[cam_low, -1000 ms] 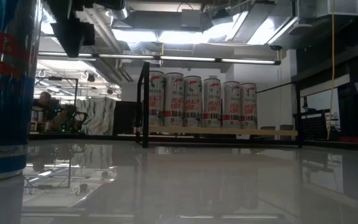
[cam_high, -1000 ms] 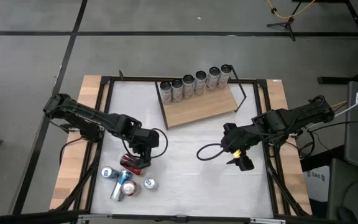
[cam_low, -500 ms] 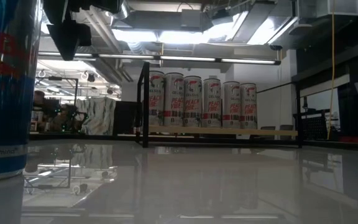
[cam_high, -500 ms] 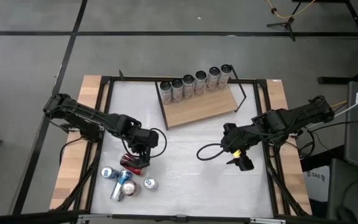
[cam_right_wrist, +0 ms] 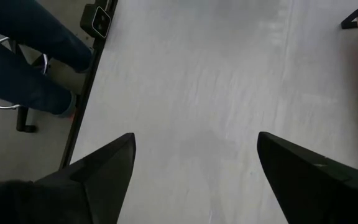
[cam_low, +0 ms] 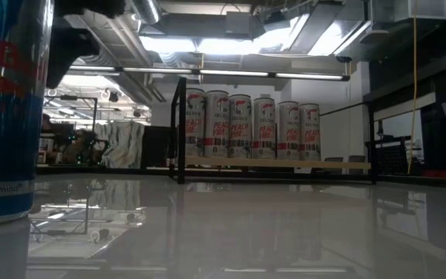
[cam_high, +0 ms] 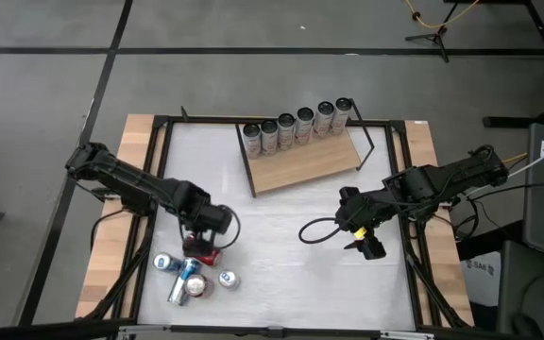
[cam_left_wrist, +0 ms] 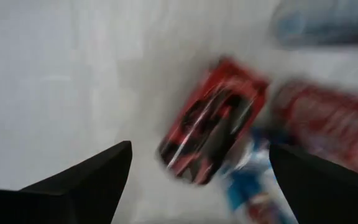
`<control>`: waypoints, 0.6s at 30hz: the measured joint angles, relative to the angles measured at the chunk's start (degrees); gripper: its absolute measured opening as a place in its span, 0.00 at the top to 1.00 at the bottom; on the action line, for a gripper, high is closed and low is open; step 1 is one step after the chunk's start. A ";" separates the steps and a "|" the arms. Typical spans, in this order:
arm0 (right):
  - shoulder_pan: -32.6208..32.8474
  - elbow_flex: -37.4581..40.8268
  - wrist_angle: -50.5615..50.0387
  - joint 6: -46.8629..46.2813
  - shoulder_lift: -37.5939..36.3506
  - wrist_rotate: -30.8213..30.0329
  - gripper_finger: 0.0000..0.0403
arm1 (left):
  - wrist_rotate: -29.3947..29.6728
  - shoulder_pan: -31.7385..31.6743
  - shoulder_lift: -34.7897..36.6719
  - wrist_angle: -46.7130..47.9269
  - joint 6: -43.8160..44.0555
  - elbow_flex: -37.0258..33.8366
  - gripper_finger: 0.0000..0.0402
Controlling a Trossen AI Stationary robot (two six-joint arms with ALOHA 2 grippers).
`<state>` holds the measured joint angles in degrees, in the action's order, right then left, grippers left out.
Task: Place canned beverage on shelf
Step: Put the red black soda can on the shelf
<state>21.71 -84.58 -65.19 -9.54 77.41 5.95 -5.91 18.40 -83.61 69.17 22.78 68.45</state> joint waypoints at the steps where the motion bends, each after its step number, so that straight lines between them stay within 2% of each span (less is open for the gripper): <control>1: 0.00 0.01 0.00 0.00 0.00 0.01 0.18 | 1.38 0.87 0.00 1.15 -0.72 0.00 0.07; 7: 0.00 0.02 0.00 0.00 0.00 0.01 0.18 | 7.92 6.01 0.00 -0.01 -1.08 -2.49 0.07; 18: 0.00 0.02 2.22 0.05 0.00 0.01 0.18 | 7.82 10.77 0.00 -6.29 0.68 -9.26 0.07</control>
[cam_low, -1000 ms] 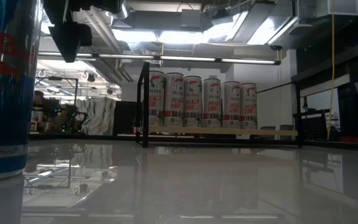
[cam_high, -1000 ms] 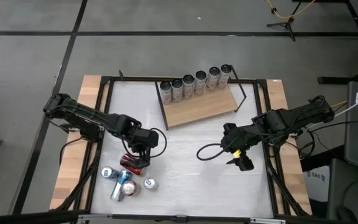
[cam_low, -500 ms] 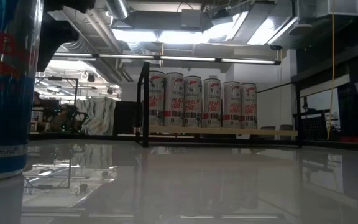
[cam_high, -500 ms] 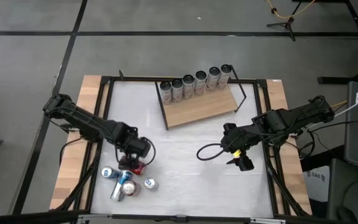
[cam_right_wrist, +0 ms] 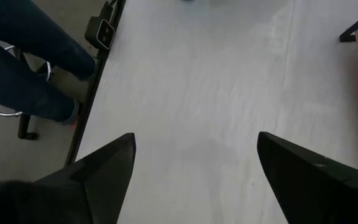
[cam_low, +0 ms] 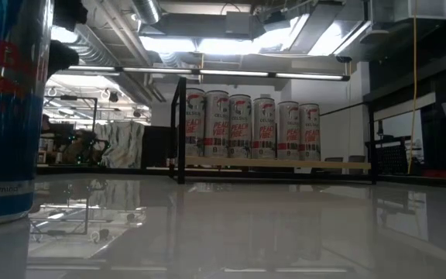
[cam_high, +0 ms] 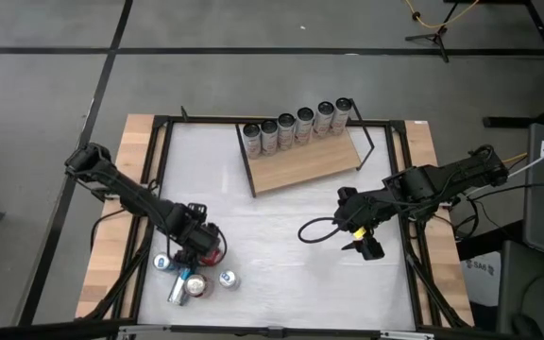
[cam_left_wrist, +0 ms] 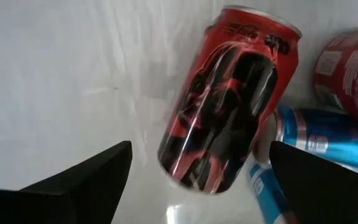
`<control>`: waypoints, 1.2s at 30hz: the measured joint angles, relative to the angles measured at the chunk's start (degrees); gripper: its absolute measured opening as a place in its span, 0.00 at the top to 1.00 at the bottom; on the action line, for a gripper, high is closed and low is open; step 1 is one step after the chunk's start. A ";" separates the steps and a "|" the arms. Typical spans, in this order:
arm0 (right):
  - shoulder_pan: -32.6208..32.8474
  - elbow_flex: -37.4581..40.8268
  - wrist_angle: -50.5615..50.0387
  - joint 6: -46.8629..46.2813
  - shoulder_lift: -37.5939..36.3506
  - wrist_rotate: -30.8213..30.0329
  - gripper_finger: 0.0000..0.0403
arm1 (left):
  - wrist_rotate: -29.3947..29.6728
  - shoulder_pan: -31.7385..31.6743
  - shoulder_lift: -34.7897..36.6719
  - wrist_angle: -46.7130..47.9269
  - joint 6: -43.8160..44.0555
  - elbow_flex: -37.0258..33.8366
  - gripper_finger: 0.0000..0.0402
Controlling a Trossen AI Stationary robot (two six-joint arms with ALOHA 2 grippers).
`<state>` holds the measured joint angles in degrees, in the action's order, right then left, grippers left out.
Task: Place canned beverage on shelf
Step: Put the red black soda can on the shelf
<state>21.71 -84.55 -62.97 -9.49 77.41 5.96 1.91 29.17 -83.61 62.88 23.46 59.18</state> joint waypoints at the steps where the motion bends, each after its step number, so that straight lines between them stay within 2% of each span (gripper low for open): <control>1: 0.01 0.00 0.09 0.02 0.00 0.00 0.18 | 0.00 0.34 0.00 -1.38 0.27 -0.78 0.07; 9: 0.00 0.00 0.12 0.00 0.03 -0.02 0.18 | 0.15 1.39 0.00 -9.58 0.95 -6.86 0.07; 14: 0.01 0.02 0.15 0.00 0.15 -0.04 0.18 | 0.81 1.37 0.00 -11.46 1.67 -8.92 0.07; 24: 0.01 0.02 0.40 -0.04 0.15 -4.29 0.18 | 15.34 1.34 0.00 -11.79 1.56 -9.64 0.07; 30: 0.01 0.02 3.03 -0.67 0.15 -9.02 0.18 | 19.68 1.33 0.00 -13.29 1.51 -9.65 0.07; 36: 0.00 0.02 6.49 -0.66 0.15 -10.50 0.18 | 22.90 1.31 0.00 -14.13 1.47 -9.65 0.07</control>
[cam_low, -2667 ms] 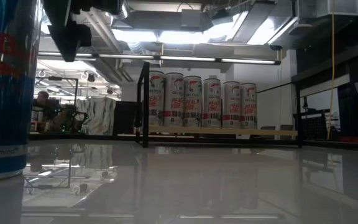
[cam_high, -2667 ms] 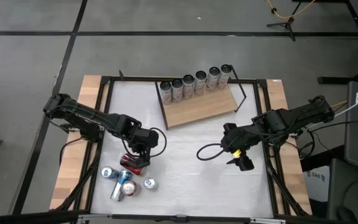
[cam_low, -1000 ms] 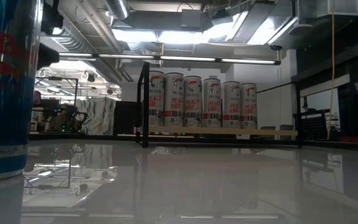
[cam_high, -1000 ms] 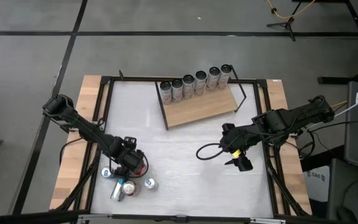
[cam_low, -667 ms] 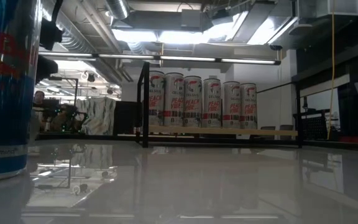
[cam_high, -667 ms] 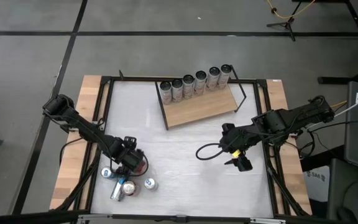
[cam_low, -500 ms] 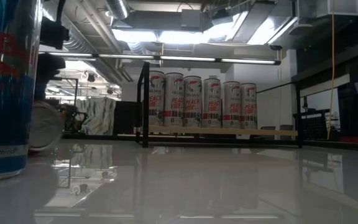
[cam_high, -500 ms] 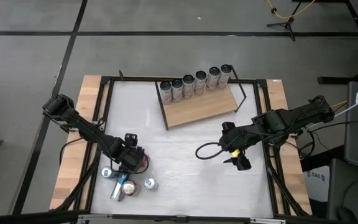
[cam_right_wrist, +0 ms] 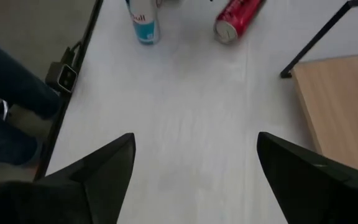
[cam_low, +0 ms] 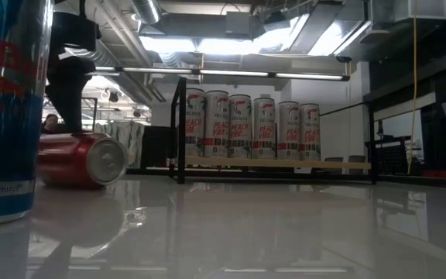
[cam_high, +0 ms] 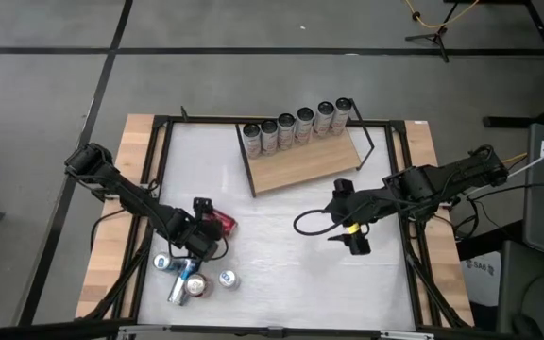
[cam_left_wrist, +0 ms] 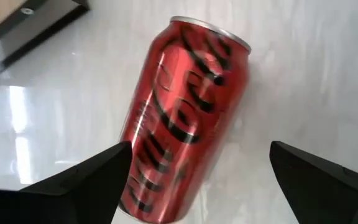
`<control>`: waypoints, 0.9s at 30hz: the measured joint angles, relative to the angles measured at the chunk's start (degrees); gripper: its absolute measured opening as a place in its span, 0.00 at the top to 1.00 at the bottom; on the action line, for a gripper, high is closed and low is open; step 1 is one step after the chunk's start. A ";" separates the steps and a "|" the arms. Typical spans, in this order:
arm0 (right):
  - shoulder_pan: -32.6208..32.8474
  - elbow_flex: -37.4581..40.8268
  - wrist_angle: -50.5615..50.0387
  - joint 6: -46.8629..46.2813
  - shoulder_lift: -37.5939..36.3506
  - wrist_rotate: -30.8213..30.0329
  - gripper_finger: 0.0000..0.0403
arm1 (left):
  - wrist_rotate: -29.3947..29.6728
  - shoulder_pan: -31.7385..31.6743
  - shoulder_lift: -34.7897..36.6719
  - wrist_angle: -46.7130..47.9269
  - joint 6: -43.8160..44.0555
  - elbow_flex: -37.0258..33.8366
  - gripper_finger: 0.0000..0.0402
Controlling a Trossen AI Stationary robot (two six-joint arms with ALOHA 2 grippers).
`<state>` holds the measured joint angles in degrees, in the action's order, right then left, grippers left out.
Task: Place canned beverage on shelf
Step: Put the red black soda can on the shelf
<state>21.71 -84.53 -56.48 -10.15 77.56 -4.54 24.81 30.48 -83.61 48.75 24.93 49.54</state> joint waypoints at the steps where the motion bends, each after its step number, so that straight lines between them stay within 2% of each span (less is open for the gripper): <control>1: 0.00 0.00 0.21 0.00 0.00 0.00 0.18 | 0.51 -0.20 0.00 0.00 0.00 0.00 0.07; 9: 0.00 0.00 0.21 -0.02 0.00 0.00 0.18 | 1.32 -7.08 0.00 0.00 -0.02 0.00 0.07; 16: 0.00 0.00 0.21 -0.06 0.00 0.01 0.18 | -0.56 -13.23 0.00 0.00 -0.14 0.01 0.07; 23: 0.00 0.00 0.23 -0.07 0.00 0.01 0.18 | -0.46 -16.48 0.00 0.00 -8.79 0.00 0.07; 27: 0.00 0.00 0.23 -0.07 0.00 0.01 0.18 | -0.28 -17.38 0.00 -0.04 -8.66 0.02 0.07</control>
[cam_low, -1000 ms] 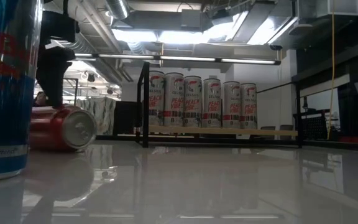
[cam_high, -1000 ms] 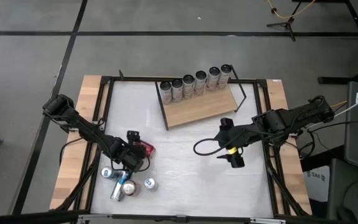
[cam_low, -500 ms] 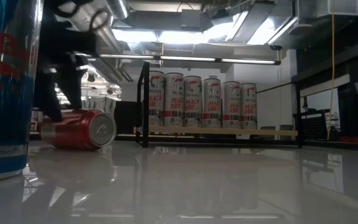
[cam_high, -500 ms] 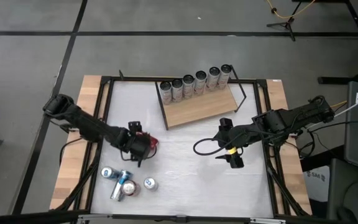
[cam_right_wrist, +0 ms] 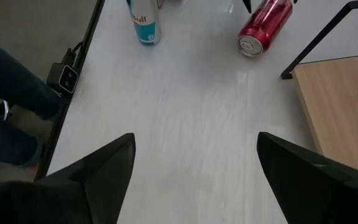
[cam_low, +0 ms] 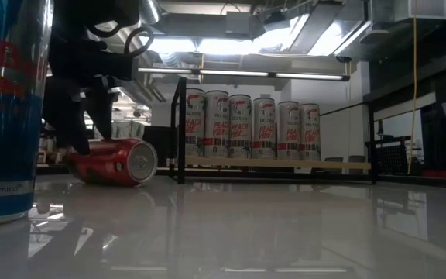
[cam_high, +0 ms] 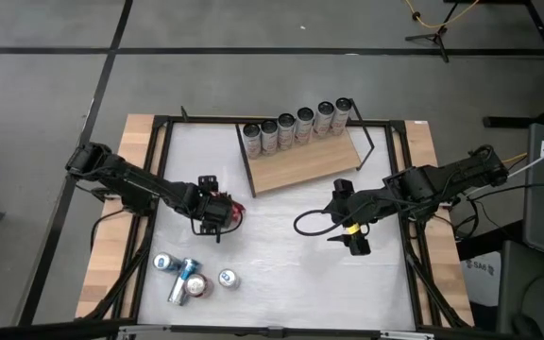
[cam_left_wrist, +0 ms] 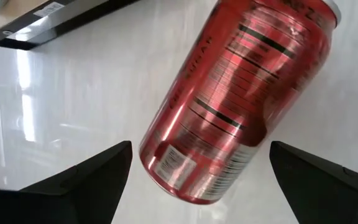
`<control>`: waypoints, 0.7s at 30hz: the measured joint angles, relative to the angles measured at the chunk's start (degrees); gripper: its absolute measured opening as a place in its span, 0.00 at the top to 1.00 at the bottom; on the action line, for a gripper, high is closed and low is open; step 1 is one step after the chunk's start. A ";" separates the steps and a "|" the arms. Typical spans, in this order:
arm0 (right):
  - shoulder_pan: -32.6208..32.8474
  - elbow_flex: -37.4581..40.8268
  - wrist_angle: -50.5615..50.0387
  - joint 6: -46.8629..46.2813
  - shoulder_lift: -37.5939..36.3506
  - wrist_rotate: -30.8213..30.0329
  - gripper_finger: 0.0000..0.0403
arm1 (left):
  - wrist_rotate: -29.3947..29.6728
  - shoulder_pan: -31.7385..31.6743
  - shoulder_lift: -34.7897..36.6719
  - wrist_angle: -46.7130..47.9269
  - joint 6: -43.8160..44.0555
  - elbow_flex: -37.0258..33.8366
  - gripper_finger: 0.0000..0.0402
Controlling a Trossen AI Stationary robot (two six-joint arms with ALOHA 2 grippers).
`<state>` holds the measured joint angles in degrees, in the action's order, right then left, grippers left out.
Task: Place canned beverage on shelf
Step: Put the red black soda can on the shelf
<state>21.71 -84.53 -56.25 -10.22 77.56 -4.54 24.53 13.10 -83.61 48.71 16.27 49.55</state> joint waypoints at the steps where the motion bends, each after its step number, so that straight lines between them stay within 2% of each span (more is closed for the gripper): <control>1: 0.00 0.00 -0.02 0.00 0.00 0.00 0.18 | 0.00 -0.11 0.00 -0.01 -0.13 -0.02 0.07; 14: 0.00 0.00 0.00 0.00 0.00 -0.01 0.18 | 1.51 -0.09 0.00 -6.89 -0.41 -0.01 0.07; 21: 0.00 0.00 0.00 0.00 0.00 -0.01 0.18 | 0.65 -1.79 0.00 -8.50 -7.63 0.01 0.07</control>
<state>21.71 -84.53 -56.25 -10.22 77.56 -4.55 25.18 11.31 -83.61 40.21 8.64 49.56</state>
